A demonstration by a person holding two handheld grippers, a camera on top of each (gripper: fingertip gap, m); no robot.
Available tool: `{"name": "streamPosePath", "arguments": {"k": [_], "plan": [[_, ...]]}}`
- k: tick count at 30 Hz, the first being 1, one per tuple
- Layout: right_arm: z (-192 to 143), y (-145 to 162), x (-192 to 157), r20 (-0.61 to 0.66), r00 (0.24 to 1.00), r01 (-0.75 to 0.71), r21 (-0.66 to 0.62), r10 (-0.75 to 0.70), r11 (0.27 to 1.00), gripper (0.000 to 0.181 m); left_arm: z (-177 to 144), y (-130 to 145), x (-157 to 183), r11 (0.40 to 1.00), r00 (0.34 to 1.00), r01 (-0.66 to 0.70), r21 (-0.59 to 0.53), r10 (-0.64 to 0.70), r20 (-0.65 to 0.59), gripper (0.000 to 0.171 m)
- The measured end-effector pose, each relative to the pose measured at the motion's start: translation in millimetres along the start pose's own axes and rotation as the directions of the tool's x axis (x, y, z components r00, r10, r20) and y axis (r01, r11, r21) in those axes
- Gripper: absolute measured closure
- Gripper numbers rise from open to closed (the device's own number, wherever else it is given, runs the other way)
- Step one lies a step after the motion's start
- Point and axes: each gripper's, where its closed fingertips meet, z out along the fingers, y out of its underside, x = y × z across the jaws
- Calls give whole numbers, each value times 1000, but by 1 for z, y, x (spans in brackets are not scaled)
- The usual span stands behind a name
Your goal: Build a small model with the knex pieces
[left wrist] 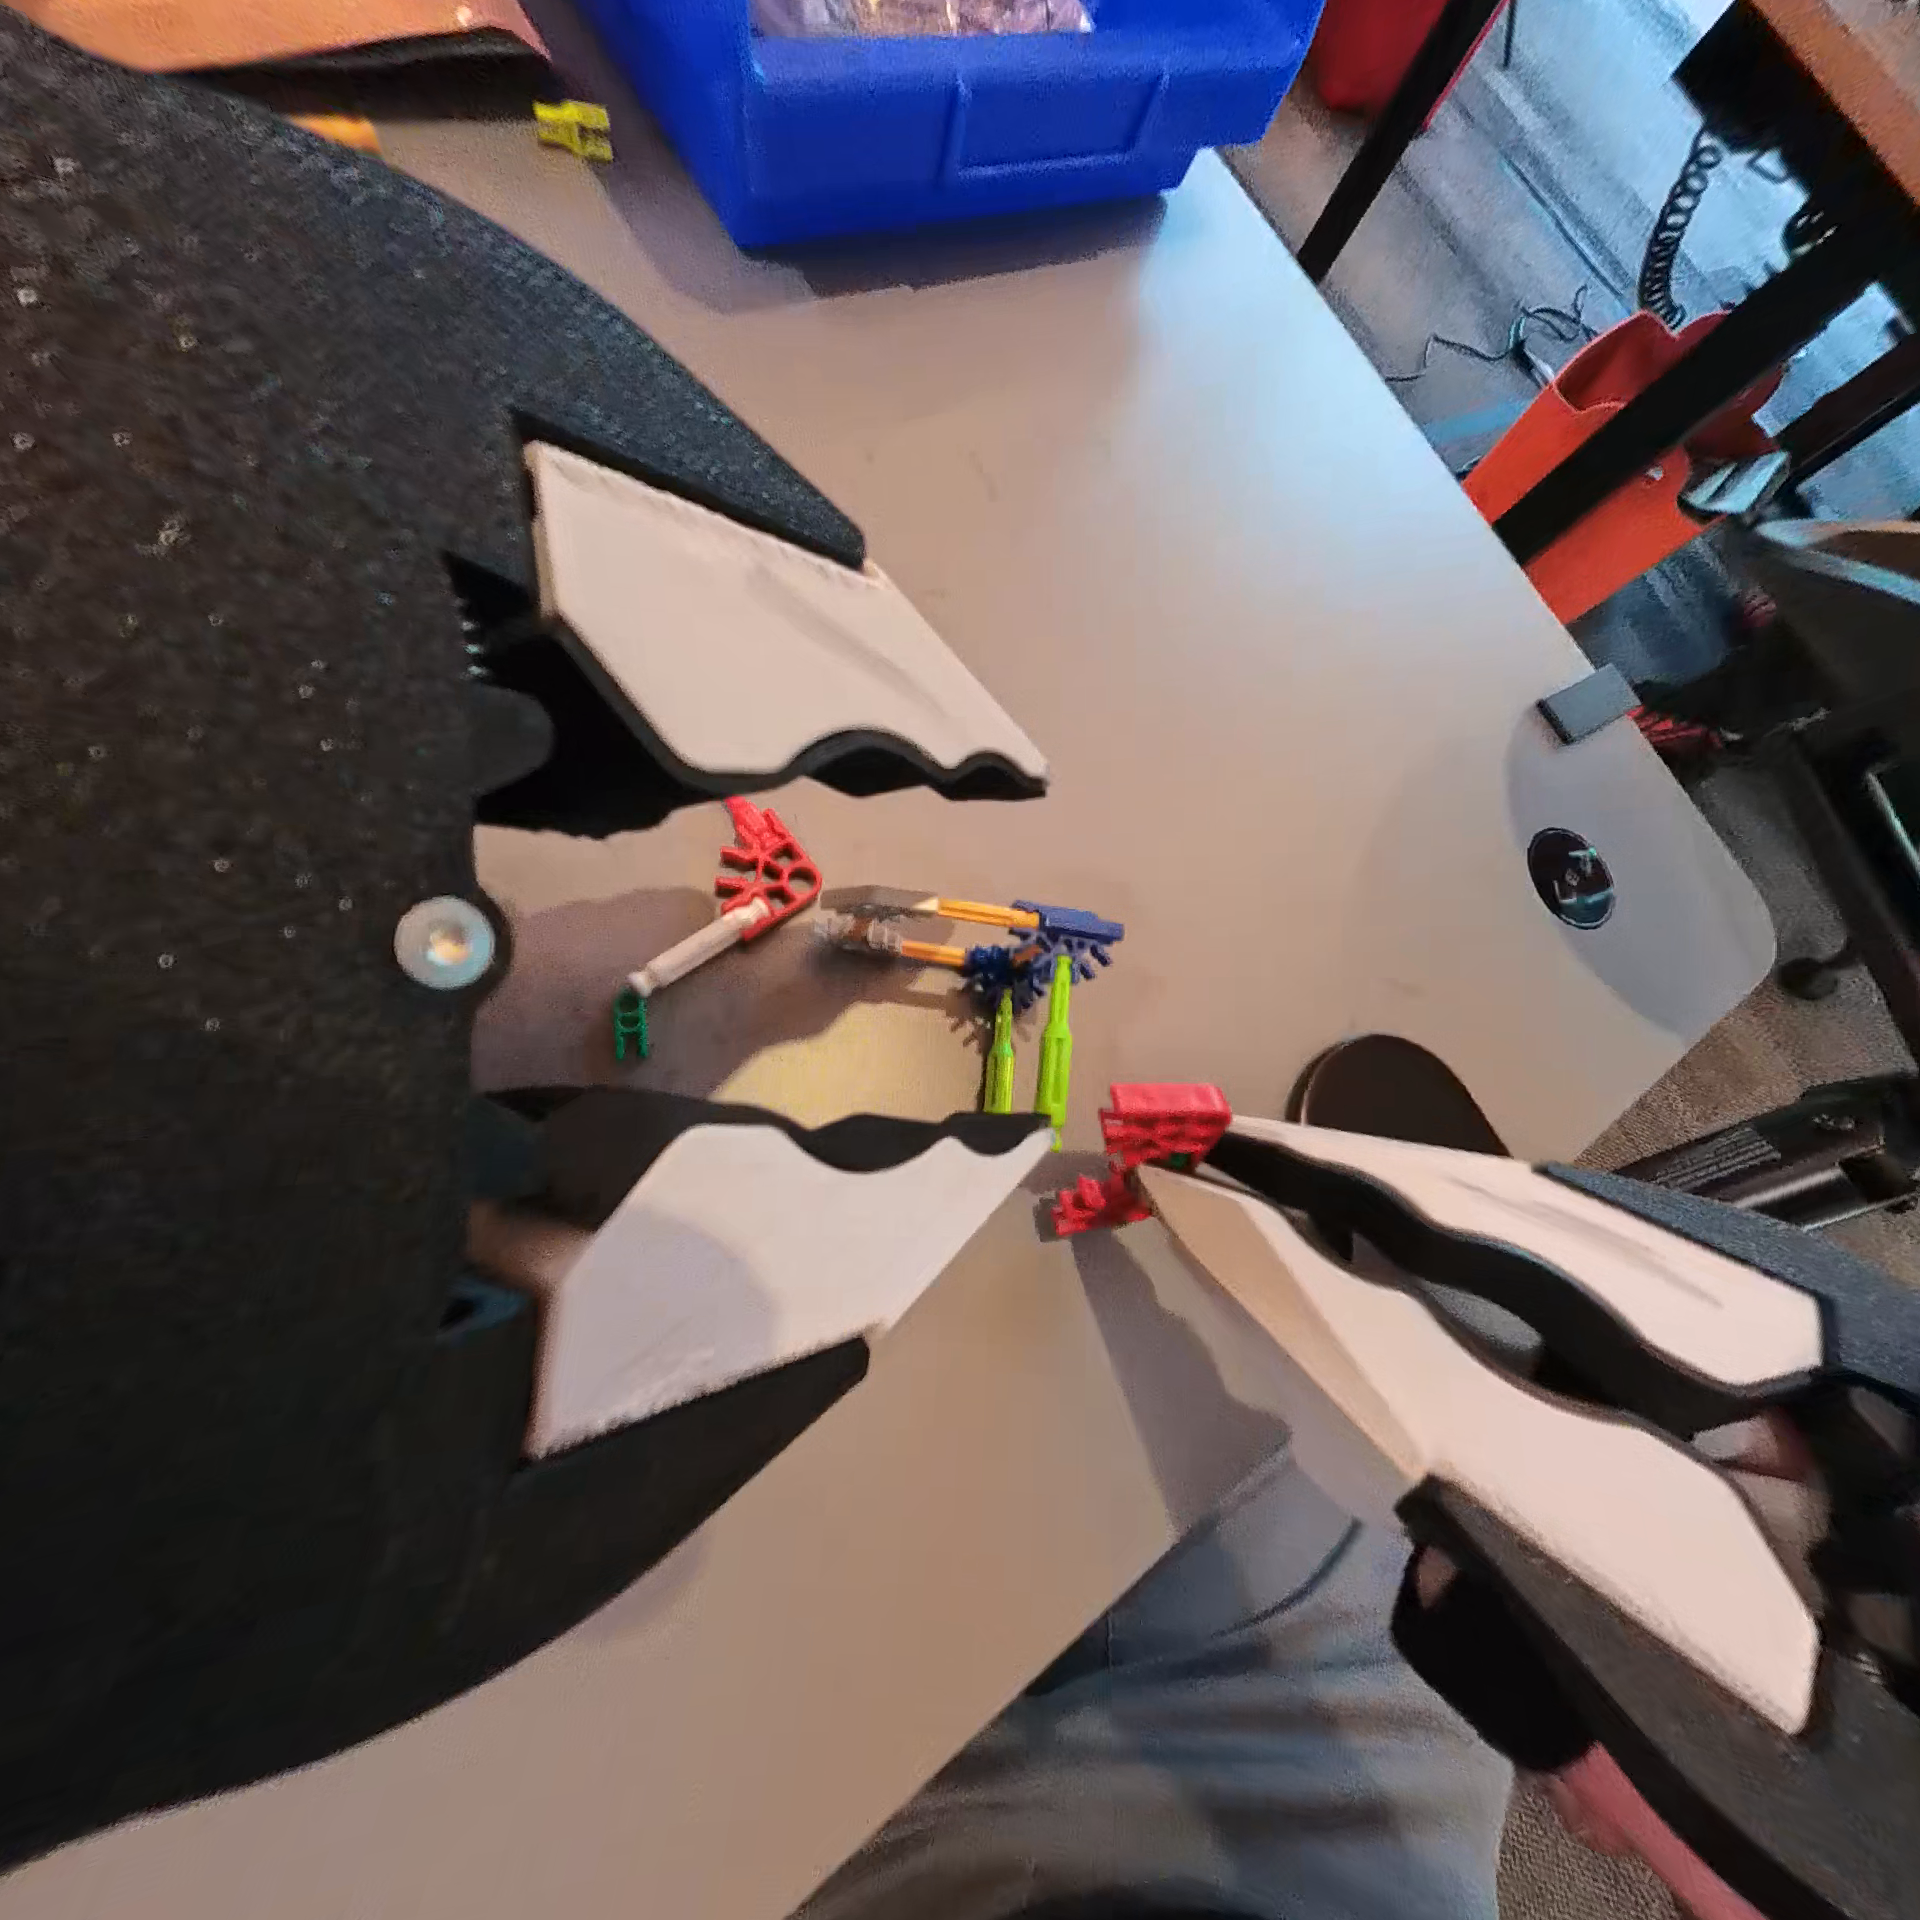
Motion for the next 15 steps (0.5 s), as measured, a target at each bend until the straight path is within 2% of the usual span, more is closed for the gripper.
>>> {"name": "streamPosePath", "arguments": {"k": [3,9,15], "plan": [[0,-1,1,-8,1000,25,5,-25,1000,172,1,-1,6,1000,1000,-5,25,6,-21,117],[3,-1,-5,-3,996,90,22,-90,996,172,-7,-3,12,999,997,14,33,-12,-81,109],[5,-2,-3,-1,994,111,25,-111,994,172,-2,9,11,999,998,43,-33,-44,-51,107]]}}
